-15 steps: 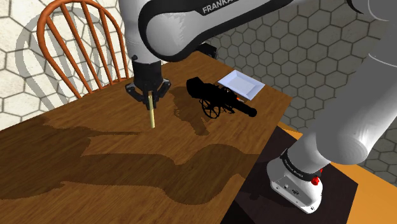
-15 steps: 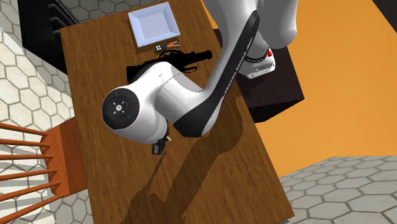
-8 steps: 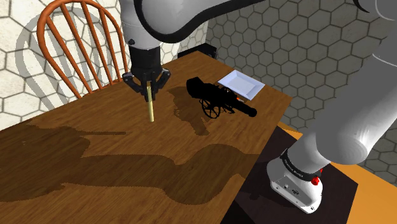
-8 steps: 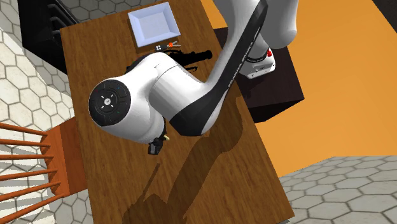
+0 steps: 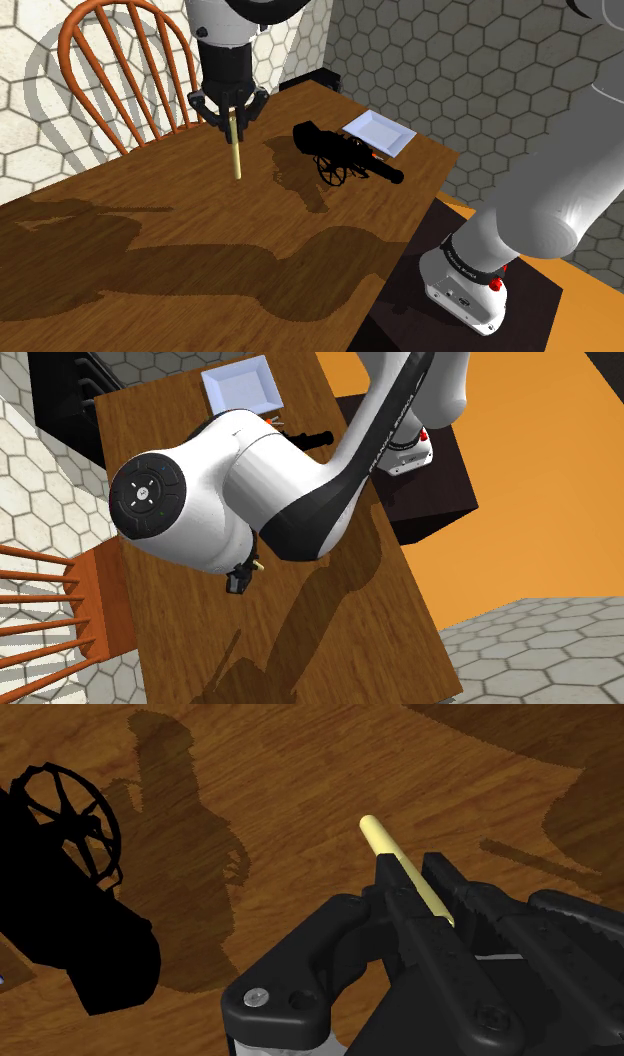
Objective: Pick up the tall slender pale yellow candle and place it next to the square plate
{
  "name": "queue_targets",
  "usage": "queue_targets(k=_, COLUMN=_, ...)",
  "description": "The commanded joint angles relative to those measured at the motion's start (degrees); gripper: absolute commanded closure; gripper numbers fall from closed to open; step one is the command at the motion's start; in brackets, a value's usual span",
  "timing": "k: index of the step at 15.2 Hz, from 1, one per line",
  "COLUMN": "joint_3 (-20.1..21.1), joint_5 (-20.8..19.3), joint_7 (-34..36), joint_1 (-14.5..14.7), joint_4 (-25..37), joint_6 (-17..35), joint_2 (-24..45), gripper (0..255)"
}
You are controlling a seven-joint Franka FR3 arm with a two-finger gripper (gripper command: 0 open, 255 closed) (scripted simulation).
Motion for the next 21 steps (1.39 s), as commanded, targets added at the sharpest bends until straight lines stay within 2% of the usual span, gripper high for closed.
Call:
queue_targets(k=1, joint_3=0.0, joint_5=0.1, joint_7=-0.1, joint_1=-0.1, joint_4=1.3, joint_6=-1.5, joint_2=-0.3, gripper=255)
queue_targets(k=21, joint_3=0.3, joint_5=-0.3, joint_7=0.6, joint_1=0.3, joint_4=17.7, joint_6=-17.2, joint_2=0.6, gripper=255)
